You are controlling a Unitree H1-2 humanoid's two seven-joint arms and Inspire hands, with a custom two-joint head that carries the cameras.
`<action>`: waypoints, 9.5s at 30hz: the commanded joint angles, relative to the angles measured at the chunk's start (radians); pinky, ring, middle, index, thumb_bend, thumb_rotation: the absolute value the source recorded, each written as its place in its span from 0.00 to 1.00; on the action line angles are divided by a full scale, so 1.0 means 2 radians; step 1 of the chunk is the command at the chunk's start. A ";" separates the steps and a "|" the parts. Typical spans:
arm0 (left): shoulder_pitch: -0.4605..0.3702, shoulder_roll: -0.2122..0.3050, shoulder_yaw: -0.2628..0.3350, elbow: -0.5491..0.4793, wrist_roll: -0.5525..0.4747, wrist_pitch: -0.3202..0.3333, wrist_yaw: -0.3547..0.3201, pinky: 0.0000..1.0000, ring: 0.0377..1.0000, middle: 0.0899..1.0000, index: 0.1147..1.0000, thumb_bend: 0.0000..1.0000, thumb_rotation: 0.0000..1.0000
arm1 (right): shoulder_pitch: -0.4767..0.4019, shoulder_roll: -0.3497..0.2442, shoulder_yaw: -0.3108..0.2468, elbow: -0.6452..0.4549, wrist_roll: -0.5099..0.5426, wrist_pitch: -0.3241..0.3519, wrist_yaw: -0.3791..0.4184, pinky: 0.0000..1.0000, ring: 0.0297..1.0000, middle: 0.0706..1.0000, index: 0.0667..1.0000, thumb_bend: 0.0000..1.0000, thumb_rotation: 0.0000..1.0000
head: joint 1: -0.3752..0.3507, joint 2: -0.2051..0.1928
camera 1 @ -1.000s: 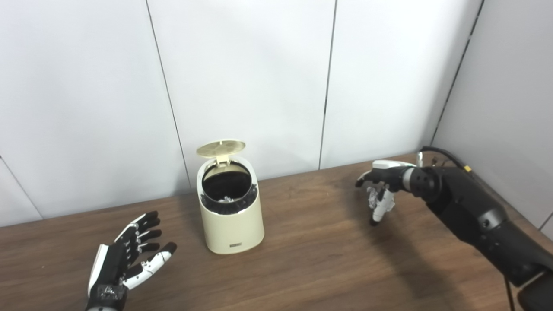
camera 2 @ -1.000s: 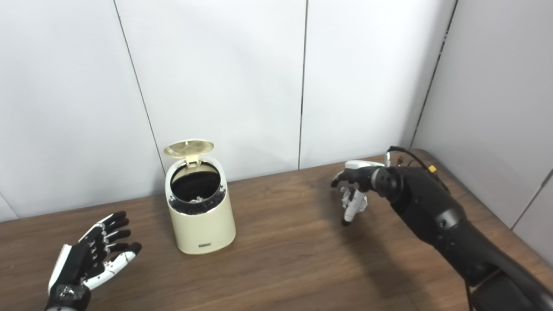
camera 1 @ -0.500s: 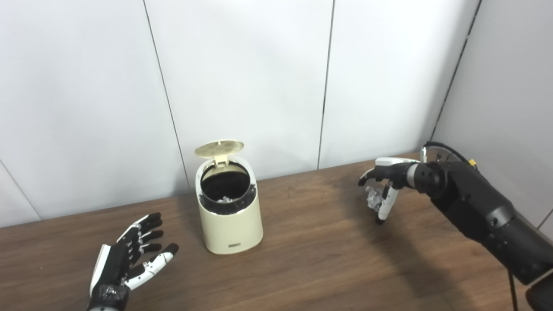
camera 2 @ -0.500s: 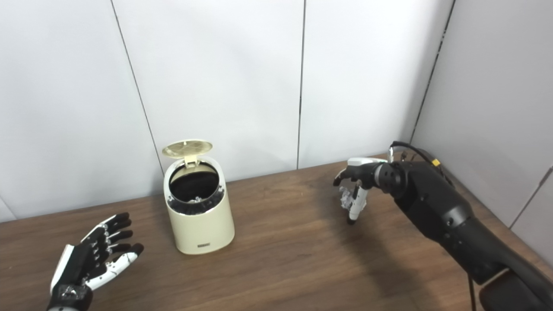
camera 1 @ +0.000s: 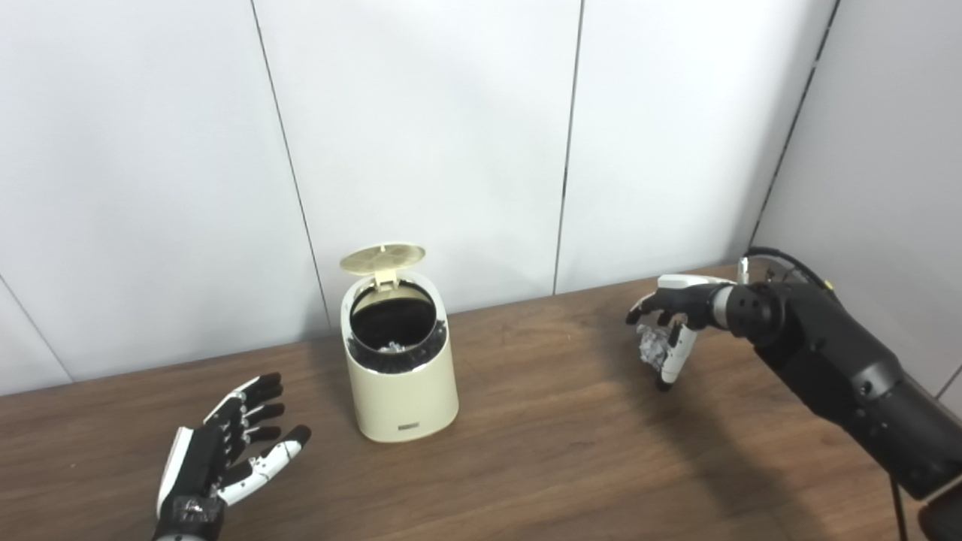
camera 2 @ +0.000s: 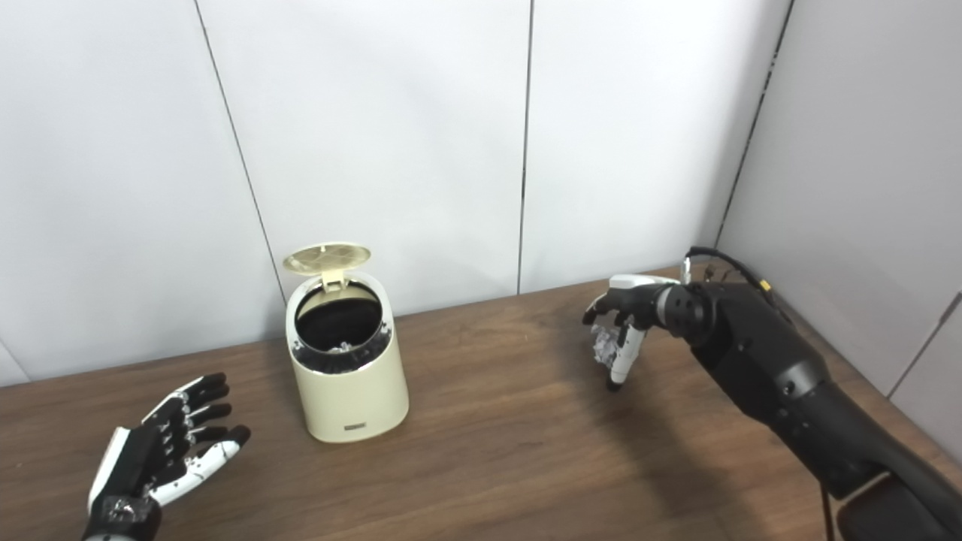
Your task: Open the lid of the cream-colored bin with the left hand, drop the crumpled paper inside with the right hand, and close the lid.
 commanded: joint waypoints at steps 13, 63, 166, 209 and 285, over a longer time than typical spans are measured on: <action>-0.015 0.005 0.002 -0.007 -0.006 -0.012 -0.002 0.70 0.78 0.82 0.84 0.62 0.18 | -0.011 -0.015 -0.001 0.001 -0.005 -0.019 -0.013 0.71 0.77 0.83 0.80 0.80 0.14 | 0.000 0.004; -0.014 -0.001 -0.002 -0.012 0.001 -0.004 -0.005 0.68 0.77 0.83 0.84 0.63 0.19 | -0.003 0.008 -0.055 -0.091 0.018 -0.052 -0.110 0.37 0.38 0.47 0.48 0.51 0.00 | 0.017 0.008; -0.021 -0.047 -0.031 0.017 0.023 -0.016 0.024 0.72 0.80 0.83 0.85 0.67 0.18 | -0.060 0.281 -0.003 -0.151 -0.088 0.038 -0.188 0.34 0.38 0.47 0.46 0.52 0.00 | 0.133 -0.005; -0.021 -0.049 -0.031 0.017 0.022 -0.016 0.024 0.70 0.79 0.83 0.84 0.68 0.17 | -0.059 0.277 -0.014 -0.166 -0.176 0.041 -0.065 0.44 0.53 0.64 0.63 0.85 0.04 | 0.135 0.001; -0.094 -0.004 -0.030 -0.011 0.032 -0.049 0.000 0.66 0.81 0.85 0.84 0.85 0.13 | 0.213 0.350 -0.166 -0.082 0.183 -0.278 -0.430 0.45 0.56 0.70 0.67 0.77 0.04 | 0.183 -0.023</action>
